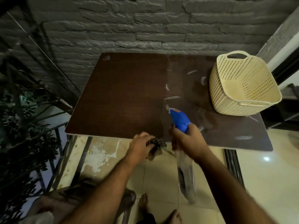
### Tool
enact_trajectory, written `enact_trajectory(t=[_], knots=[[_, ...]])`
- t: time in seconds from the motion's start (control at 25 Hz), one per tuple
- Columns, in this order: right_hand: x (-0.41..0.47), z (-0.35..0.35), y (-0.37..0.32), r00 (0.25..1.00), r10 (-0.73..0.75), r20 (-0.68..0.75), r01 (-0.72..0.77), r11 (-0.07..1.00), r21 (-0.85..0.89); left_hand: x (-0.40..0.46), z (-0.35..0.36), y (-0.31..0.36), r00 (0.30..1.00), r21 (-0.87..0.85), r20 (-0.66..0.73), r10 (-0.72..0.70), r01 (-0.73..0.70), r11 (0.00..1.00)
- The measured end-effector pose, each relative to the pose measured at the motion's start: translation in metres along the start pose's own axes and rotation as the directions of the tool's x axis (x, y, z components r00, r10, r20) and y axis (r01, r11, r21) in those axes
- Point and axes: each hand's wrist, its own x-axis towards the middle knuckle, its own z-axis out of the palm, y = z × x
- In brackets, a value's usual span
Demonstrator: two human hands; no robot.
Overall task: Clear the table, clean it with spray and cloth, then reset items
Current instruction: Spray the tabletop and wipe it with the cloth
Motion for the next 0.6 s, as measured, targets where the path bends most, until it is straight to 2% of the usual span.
enact_trajectory(t=[0.16,0.4,0.6], knots=[[-0.002,-0.004,-0.017,0.983,-0.136,-0.123,0.140,0.990,0.023,-0.016,-0.036,0.031,0.989,-0.145,-0.141,-0.043,0.022,0.989],[-0.015,-0.019,-0.055,0.932,-0.257,-0.255,0.292,0.950,0.108,-0.037,-0.079,0.052,0.968,-0.306,-0.245,-0.057,-0.022,0.952],[-0.019,-0.049,-0.043,0.871,-0.293,-0.395,0.338,0.940,0.049,-0.032,-0.079,0.066,0.957,-0.421,-0.267,-0.115,-0.009,0.907]])
